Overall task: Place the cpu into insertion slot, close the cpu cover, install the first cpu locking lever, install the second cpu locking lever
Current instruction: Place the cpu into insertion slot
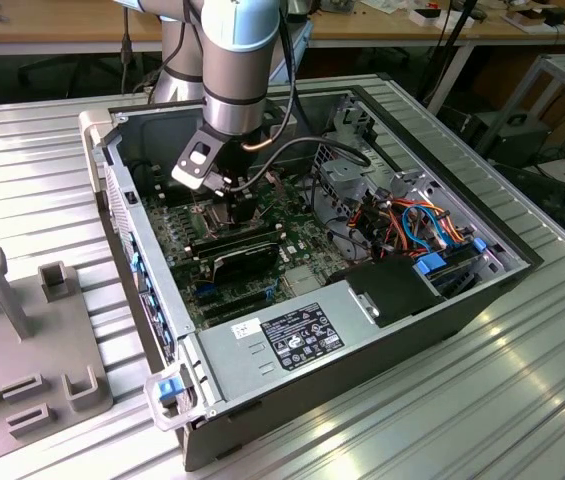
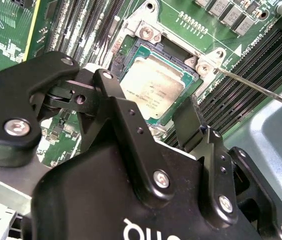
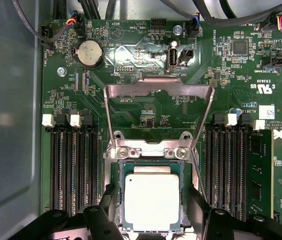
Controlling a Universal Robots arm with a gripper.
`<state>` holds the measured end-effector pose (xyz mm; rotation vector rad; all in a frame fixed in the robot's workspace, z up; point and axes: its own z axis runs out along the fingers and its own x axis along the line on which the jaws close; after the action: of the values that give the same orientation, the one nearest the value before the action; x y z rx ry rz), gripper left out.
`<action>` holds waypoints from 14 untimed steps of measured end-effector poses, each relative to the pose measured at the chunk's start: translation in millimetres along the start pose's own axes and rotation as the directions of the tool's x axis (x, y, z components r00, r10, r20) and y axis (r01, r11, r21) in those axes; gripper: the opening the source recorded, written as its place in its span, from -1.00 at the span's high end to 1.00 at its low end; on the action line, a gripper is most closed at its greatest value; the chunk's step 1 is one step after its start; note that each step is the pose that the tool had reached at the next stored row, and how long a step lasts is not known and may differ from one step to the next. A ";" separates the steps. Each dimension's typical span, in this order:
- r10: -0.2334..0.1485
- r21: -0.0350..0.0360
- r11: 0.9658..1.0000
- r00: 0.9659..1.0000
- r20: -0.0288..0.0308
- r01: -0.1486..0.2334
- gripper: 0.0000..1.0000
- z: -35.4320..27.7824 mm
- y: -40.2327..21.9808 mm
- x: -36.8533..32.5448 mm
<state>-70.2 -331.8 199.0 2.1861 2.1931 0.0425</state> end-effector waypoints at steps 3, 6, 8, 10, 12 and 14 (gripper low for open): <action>0.000 0.000 1.000 1.000 0.000 0.000 -0.36 -2.0 0.1 0.0; 0.000 0.000 1.000 1.000 -0.001 0.000 -0.36 -2.5 0.2 0.0; 0.000 0.000 1.000 1.000 0.000 0.000 -0.36 -2.6 0.1 0.0; 0.000 0.000 1.000 1.000 0.000 0.000 -0.36 -3.4 0.1 -0.1; 0.000 0.000 1.000 1.000 -0.001 0.000 -0.36 -4.7 0.2 0.0; 0.000 0.000 1.000 1.000 -0.002 0.000 -0.36 -5.8 0.3 0.0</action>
<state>-70.1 -331.7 204.9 2.1869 2.1938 0.0444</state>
